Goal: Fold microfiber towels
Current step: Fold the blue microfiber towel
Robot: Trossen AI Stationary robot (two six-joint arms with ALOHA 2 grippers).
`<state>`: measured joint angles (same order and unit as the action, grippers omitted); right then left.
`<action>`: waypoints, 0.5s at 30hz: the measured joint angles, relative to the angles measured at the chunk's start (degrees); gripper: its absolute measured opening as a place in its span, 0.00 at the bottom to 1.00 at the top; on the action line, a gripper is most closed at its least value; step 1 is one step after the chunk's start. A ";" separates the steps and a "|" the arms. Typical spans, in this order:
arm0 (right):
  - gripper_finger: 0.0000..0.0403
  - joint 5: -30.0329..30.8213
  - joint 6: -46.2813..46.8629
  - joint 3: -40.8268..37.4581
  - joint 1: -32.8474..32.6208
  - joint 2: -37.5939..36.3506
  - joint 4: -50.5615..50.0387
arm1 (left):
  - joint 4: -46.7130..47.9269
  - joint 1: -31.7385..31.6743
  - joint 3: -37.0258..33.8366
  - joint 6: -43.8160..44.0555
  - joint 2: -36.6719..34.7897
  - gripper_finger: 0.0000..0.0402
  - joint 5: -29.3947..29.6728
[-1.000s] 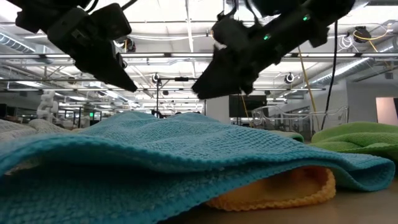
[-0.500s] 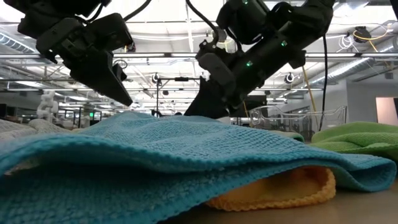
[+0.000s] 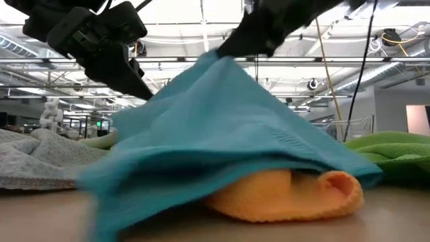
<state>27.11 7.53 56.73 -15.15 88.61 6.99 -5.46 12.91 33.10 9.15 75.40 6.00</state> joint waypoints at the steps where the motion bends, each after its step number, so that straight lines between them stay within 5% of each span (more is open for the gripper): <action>1: 0.01 2.65 -0.04 0.00 -0.83 -1.04 -1.22 | -0.04 0.00 0.00 0.00 0.00 0.15 0.00; 6: 0.01 10.38 -0.89 0.00 -4.87 -3.84 -3.41 | -2.15 0.03 0.02 -0.10 1.43 0.31 0.00; 15: 0.02 12.07 -0.86 -0.02 -6.91 -3.84 -3.70 | -11.22 1.59 0.00 -0.24 11.36 0.55 -0.04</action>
<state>39.18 6.67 56.71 -22.06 84.77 3.29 -16.68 14.50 33.10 8.91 86.76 5.96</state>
